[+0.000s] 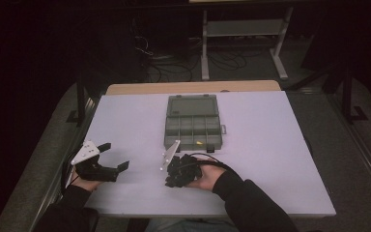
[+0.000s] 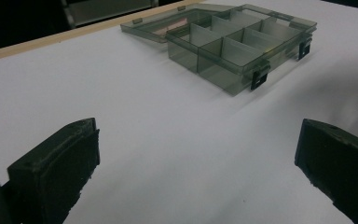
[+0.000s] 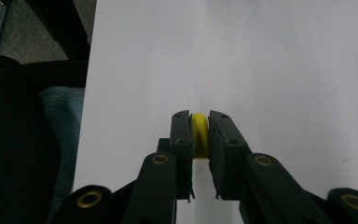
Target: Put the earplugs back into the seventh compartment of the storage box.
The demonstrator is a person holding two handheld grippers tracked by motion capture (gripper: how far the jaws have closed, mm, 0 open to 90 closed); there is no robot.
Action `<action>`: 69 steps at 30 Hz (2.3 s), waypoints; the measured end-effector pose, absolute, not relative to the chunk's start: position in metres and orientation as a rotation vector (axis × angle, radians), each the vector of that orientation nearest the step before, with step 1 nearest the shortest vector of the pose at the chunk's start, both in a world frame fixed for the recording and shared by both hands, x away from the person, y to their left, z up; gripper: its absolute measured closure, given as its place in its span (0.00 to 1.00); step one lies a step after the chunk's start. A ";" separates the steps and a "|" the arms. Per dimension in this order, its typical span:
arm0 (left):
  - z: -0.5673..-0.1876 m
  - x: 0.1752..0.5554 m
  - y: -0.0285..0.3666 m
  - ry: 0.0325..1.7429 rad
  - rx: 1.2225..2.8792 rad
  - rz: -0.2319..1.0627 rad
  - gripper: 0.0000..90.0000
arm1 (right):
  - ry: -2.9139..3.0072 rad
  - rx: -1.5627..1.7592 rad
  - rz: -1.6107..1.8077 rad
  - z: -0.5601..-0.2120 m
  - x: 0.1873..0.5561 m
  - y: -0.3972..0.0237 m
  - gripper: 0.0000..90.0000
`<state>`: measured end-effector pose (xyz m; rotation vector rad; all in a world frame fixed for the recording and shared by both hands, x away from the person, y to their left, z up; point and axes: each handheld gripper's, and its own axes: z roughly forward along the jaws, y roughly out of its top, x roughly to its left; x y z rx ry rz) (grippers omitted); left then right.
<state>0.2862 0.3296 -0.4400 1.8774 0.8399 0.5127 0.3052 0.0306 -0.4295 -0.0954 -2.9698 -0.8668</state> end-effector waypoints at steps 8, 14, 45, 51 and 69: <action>-0.440 0.286 0.330 0.843 1.877 0.512 0.00 | -2.972 -0.101 -0.899 -0.418 0.307 0.027 0.87; -0.440 0.286 0.330 0.844 1.878 0.513 0.00 | -2.981 -0.105 -0.922 -0.410 0.309 0.023 0.87; -0.440 0.286 0.330 0.843 1.878 0.516 0.00 | -3.053 -0.324 -1.006 -0.377 0.345 -0.019 0.88; -0.440 0.286 0.330 0.845 1.877 0.515 0.00 | -3.057 -0.389 -1.026 -0.375 0.353 -0.030 0.88; -0.440 0.286 0.330 0.846 1.875 0.513 0.00 | -3.021 -0.622 -1.070 -0.378 0.382 -0.061 0.88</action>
